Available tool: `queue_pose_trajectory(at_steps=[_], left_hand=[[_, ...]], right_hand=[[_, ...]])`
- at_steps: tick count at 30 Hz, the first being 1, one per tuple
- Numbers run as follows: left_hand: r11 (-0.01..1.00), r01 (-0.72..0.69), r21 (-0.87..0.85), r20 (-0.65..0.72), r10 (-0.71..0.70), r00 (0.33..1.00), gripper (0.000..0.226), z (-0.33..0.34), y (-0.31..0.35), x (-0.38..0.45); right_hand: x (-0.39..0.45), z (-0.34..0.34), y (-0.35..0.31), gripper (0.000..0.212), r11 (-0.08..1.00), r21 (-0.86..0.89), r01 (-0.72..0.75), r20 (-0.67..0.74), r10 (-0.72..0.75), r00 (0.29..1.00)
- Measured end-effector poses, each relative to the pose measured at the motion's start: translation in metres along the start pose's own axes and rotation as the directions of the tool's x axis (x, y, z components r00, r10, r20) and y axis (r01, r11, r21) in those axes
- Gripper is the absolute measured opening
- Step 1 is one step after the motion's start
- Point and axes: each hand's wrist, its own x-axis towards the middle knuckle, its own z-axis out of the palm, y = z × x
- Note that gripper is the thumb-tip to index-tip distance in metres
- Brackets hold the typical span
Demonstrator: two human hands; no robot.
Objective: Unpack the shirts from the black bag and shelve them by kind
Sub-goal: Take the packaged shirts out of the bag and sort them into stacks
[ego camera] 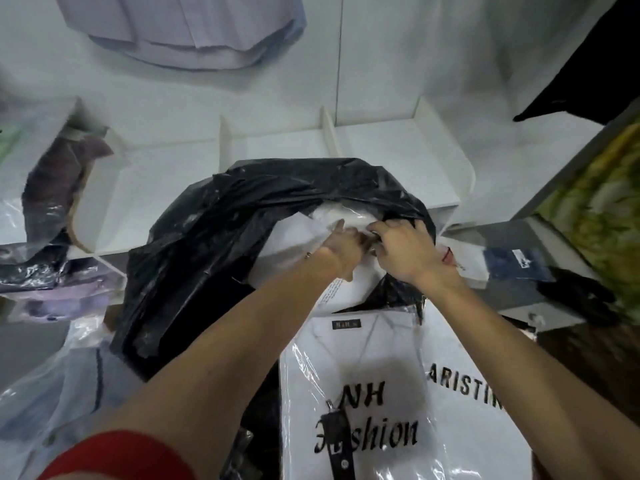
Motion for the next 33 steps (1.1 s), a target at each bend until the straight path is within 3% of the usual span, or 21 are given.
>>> queue_pose_trajectory(at_steps=[4,7,9,11,12,13,16,18,21,23,25,27,31,33], left_hand=[[0.982,0.039,-0.187,-0.076,-0.054,0.996,0.062,0.007,-0.009,-0.021],[0.923,0.086,-0.376,-0.069,-0.120,0.990,0.052,-0.008,-0.025,-0.064],[0.894,0.091,-0.440,-0.112,-0.155,0.982,0.042,-0.028,-0.038,-0.096],[0.844,0.057,-0.534,-0.215,-0.201,0.956,0.031,-0.047,-0.052,-0.129],[0.780,0.020,-0.625,-0.267,-0.238,0.934,0.030,-0.056,-0.059,-0.147],[0.693,-0.043,-0.720,-0.320,-0.276,0.906,0.032,-0.064,-0.067,-0.163],[0.396,-0.238,-0.887,-0.402,-0.410,0.818,0.038,-0.084,-0.084,-0.205],[0.272,-0.311,-0.911,-0.411,-0.515,0.753,0.039,-0.093,-0.090,-0.220],[0.055,-0.433,-0.900,-0.375,-0.606,0.702,0.034,-0.099,-0.095,-0.230],[-0.090,-0.511,-0.855,-0.355,-0.617,0.702,0.041,-0.100,-0.096,-0.232],[-0.216,-0.558,-0.801,-0.318,-0.636,0.703,0.050,-0.100,-0.092,-0.233],[-0.280,-0.561,-0.779,-0.293,-0.628,0.721,0.054,-0.096,-0.086,-0.232],[-0.288,-0.477,-0.830,-0.295,-0.499,0.815,0.053,-0.065,-0.080,-0.237],[-0.330,-0.447,-0.831,-0.303,-0.407,0.862,0.065,-0.048,-0.078,-0.243]], right_hand=[[-0.003,0.003,0.006,0.050,0.995,0.073,0.064,-0.003,-0.064,0.998],[-0.007,-0.005,0.003,0.038,0.908,0.416,0.054,0.035,-0.076,0.997],[-0.017,-0.017,-0.006,0.030,0.708,0.706,0.018,0.055,-0.081,0.995],[-0.028,-0.033,-0.010,0.043,0.405,0.912,-0.060,0.116,-0.115,0.987],[-0.034,-0.041,-0.009,0.050,0.306,0.949,-0.070,0.120,-0.148,0.982],[-0.039,-0.047,-0.006,0.055,0.275,0.961,-0.038,0.089,-0.178,0.980],[-0.051,-0.068,0.006,0.056,0.318,0.945,0.074,0.000,-0.228,0.974],[-0.054,-0.085,0.009,0.045,0.326,0.937,0.123,-0.053,-0.217,0.975],[-0.058,-0.109,0.003,0.015,0.081,0.978,0.192,-0.186,-0.074,0.980],[-0.060,-0.112,0.001,0.030,-0.037,0.982,0.187,-0.190,-0.107,0.976],[-0.063,-0.106,-0.002,0.041,0.061,0.989,0.132,-0.118,-0.193,0.974],[-0.065,-0.097,-0.004,0.038,0.160,0.981,0.112,-0.079,-0.196,0.977],[-0.067,-0.100,-0.001,0.034,0.047,0.982,0.183,-0.185,0.038,0.982],[-0.069,-0.110,0.006,0.040,0.107,0.966,0.236,-0.243,0.052,0.969]])
